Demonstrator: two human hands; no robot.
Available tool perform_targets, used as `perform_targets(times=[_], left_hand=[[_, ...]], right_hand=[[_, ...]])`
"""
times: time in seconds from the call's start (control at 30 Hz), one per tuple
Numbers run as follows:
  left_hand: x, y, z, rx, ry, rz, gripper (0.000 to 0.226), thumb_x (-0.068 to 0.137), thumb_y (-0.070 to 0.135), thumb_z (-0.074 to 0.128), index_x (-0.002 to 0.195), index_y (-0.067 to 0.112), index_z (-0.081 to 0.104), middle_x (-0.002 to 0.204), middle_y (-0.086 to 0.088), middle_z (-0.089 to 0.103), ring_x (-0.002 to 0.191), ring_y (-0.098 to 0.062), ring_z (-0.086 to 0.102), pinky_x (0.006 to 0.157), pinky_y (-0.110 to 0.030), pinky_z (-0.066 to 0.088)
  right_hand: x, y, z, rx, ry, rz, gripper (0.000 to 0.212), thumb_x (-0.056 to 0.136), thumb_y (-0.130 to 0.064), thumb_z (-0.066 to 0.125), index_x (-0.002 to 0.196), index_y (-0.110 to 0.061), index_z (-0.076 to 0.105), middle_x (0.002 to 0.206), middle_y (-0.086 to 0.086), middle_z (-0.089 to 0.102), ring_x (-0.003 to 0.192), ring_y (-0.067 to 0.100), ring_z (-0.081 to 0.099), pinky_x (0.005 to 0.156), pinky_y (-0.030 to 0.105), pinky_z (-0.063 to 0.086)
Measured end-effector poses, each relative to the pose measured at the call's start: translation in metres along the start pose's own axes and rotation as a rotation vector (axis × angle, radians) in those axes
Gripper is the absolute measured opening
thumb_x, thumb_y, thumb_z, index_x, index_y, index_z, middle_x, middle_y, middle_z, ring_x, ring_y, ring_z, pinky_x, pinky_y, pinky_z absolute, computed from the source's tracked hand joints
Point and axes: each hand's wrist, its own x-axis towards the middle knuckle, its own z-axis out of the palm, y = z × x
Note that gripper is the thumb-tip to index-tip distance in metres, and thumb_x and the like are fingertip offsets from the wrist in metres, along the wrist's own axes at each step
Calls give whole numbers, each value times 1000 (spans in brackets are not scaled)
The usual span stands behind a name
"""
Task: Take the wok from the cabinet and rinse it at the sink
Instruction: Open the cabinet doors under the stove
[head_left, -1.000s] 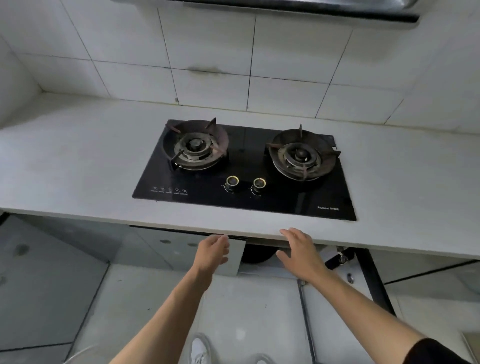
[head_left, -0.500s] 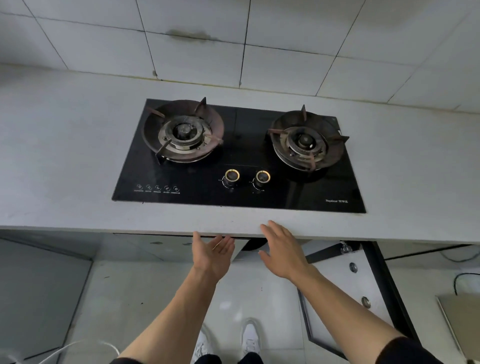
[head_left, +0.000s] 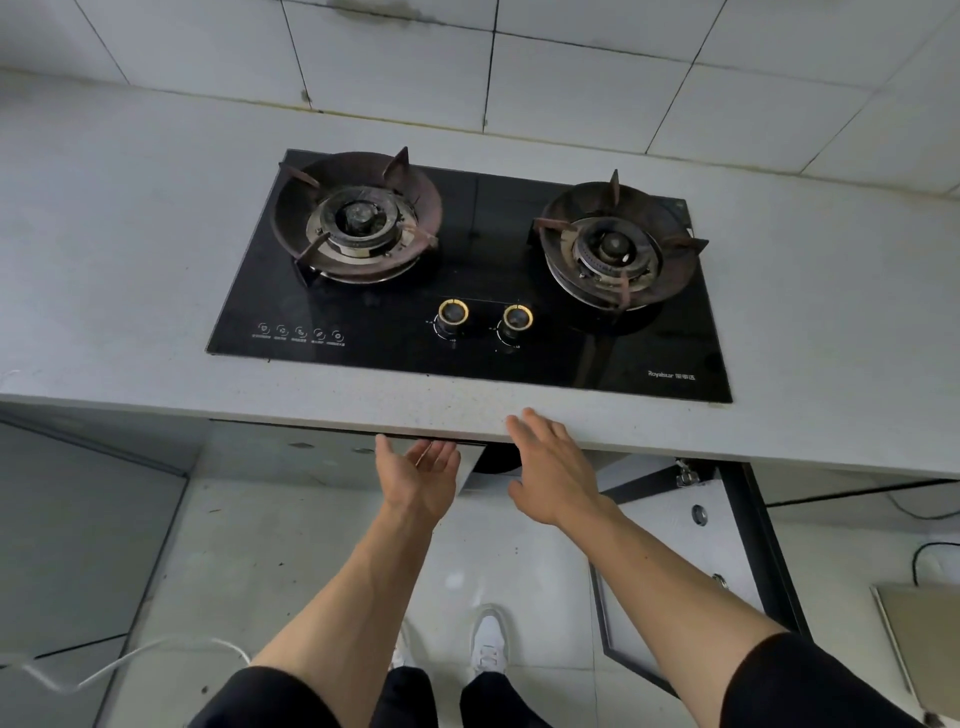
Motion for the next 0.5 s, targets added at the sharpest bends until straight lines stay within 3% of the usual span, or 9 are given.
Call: perform_targets(times=[0.17, 0.27, 0.33, 0.4, 0.43, 0.5], left_hand=[[-2, -2, -9, 20, 16, 15, 67, 96, 55, 43, 128, -3, 47, 131, -24, 51, 127, -41, 49, 112, -49, 37], [-9, -2, -23, 168, 47, 43, 49, 98, 37, 49, 126, -3, 47, 126, -23, 53, 122, -38, 53, 109, -46, 41], [-14, -2, -35, 337, 85, 78, 30, 95, 21, 56, 114, -3, 51, 106, -19, 57, 97, -31, 62, 95, -39, 51], [-22, -3, -50, 506, 154, 123, 16, 90, 9, 62, 89, 5, 47, 72, -9, 45, 58, -19, 47, 65, -30, 49], [-27, -3, -59, 592, 201, 147, 24, 87, 7, 66, 83, 10, 42, 64, -5, 37, 51, -17, 36, 58, -30, 43], [-36, -4, -77, 756, 301, 242, 40, 81, 6, 74, 76, 15, 36, 59, -5, 35, 47, -18, 33, 56, -33, 38]], right_hand=[[0, 1, -3, -17, 12, -18, 80, 85, -19, 66, 151, -18, 21, 159, 2, 16, 142, 25, 22, 110, 36, 33], [0, 1, 0, -18, 10, -21, 80, 84, -19, 65, 151, -18, 20, 159, 3, 17, 141, 25, 24, 110, 37, 34], [0, 1, 2, -36, 8, -23, 82, 84, -20, 65, 151, -18, 18, 160, 5, 14, 142, 26, 23, 113, 38, 33], [0, 2, 4, -66, -1, -26, 83, 84, -19, 64, 152, -19, 16, 161, 6, 12, 143, 27, 22, 115, 40, 29], [0, 2, 5, -76, -3, -25, 84, 83, -18, 64, 152, -19, 16, 161, 6, 12, 143, 27, 21, 116, 40, 28], [0, 1, 7, -98, 14, -17, 86, 82, -20, 65, 152, -18, 15, 161, 7, 13, 143, 27, 21, 116, 41, 26]])
